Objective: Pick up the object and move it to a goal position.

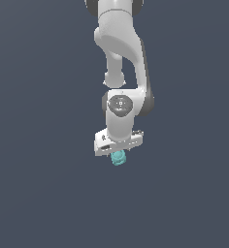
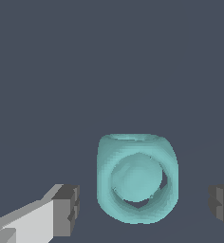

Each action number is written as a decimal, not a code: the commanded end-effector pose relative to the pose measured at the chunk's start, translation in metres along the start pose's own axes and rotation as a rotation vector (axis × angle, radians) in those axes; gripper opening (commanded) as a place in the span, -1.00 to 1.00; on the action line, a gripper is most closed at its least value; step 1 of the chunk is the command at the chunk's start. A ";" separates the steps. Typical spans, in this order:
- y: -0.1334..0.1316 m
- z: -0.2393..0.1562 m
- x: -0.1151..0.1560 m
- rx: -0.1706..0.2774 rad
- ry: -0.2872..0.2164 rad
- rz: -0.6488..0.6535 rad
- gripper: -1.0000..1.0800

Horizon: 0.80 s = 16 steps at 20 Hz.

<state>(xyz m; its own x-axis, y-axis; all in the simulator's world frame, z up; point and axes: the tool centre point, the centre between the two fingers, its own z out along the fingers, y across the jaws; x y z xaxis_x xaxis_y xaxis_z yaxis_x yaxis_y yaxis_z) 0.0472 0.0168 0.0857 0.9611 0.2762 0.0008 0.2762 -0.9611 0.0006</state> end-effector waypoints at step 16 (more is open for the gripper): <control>0.000 0.046 0.000 0.001 -0.001 -0.003 -1.00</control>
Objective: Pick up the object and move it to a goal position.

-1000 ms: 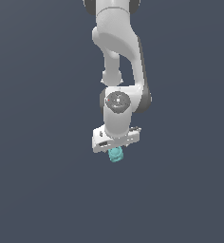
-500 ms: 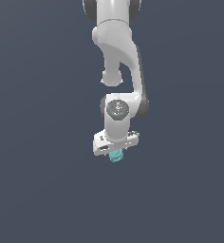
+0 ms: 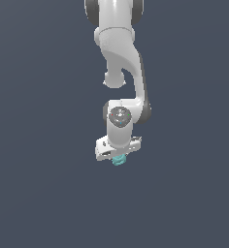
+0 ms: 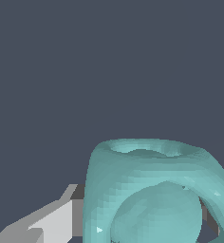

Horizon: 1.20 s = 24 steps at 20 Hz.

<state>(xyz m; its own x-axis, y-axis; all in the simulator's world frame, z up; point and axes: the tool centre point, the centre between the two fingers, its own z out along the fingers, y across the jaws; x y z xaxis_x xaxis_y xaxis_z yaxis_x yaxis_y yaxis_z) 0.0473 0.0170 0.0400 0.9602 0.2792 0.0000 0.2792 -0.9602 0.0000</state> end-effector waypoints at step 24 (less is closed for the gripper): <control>-0.005 -0.050 -0.027 0.000 0.000 0.000 -1.00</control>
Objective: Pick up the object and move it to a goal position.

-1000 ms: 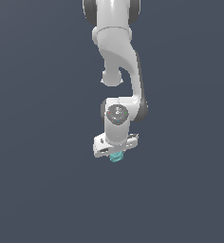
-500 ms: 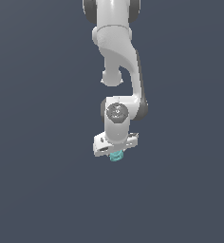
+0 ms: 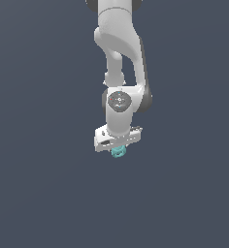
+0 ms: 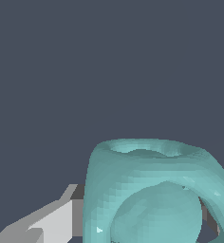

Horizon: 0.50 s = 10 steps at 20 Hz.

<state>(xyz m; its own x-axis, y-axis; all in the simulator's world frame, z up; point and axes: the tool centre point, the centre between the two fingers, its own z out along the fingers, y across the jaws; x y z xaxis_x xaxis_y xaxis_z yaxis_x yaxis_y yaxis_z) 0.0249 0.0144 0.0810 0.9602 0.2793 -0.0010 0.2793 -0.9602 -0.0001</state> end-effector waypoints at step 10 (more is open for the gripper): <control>-0.008 -0.088 -0.045 -0.001 0.001 0.000 -1.00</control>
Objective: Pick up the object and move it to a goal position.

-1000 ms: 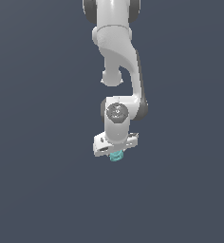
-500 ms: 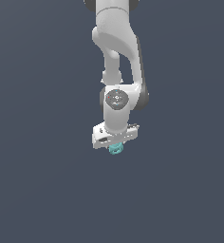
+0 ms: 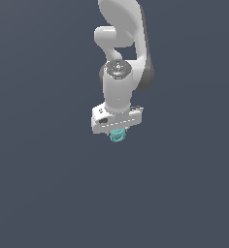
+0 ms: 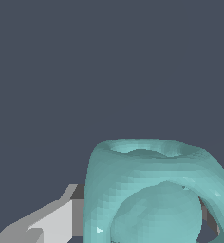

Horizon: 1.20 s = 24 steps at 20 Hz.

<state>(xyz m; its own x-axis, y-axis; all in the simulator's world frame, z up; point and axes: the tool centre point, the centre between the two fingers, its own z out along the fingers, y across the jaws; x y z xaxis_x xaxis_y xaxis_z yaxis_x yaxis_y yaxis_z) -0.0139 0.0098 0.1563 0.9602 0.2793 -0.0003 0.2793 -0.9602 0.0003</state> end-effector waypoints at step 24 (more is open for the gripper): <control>-0.013 -0.169 -0.080 0.000 0.000 0.000 -1.00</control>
<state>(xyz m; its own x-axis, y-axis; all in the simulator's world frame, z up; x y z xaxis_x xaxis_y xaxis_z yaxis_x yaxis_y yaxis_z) -0.0926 0.0003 0.3212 0.9601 0.2795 0.0011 0.2795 -0.9601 0.0002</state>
